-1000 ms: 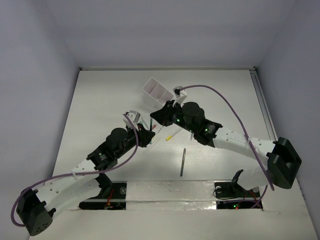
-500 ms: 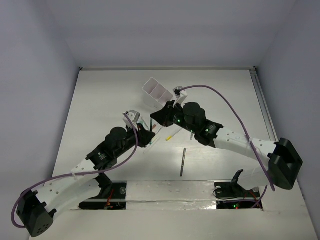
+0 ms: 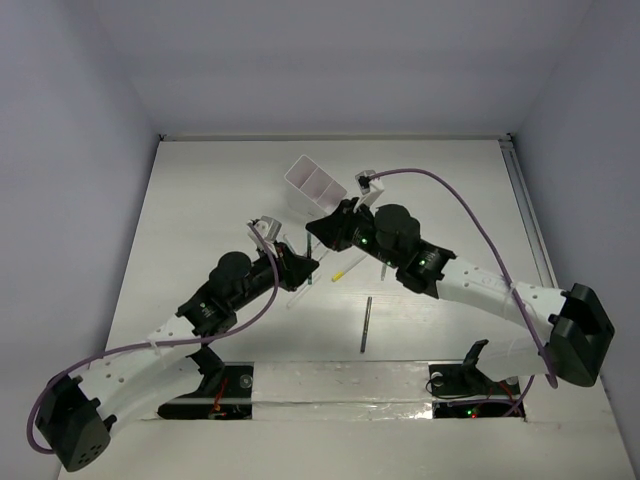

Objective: Sort the stationery into containers
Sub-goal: Close the pen cap on the pen, then place the pen in the storage box.

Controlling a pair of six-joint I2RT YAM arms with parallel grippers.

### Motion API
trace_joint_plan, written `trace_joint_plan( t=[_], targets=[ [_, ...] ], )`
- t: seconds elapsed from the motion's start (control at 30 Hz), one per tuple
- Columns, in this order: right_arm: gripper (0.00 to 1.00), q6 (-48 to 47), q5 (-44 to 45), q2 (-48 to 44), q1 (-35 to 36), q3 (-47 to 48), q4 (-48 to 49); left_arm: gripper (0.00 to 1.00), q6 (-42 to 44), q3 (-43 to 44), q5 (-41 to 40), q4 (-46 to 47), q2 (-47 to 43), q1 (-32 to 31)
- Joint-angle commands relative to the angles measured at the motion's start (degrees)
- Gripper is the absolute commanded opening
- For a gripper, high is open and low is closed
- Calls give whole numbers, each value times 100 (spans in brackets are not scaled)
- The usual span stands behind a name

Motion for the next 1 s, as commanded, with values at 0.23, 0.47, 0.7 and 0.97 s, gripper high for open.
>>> trace_joint_plan(
  t=[0.23,0.47,0.7,0.97],
  targets=[
    [43,176,-148,-275,139,-196,-450,0,-34,-12,-124,1287,-193,106],
    [53,141,-148,-503,139,-302,-240,0,-69,-91,-63,1340,-149,106],
    [54,106,-262,-364,86,-179,-213,0,-130,-205,95,1489,-97,106],
    [44,53,-491,94,33,181,-222,0,-130,-206,262,1542,114,106]
  ],
)
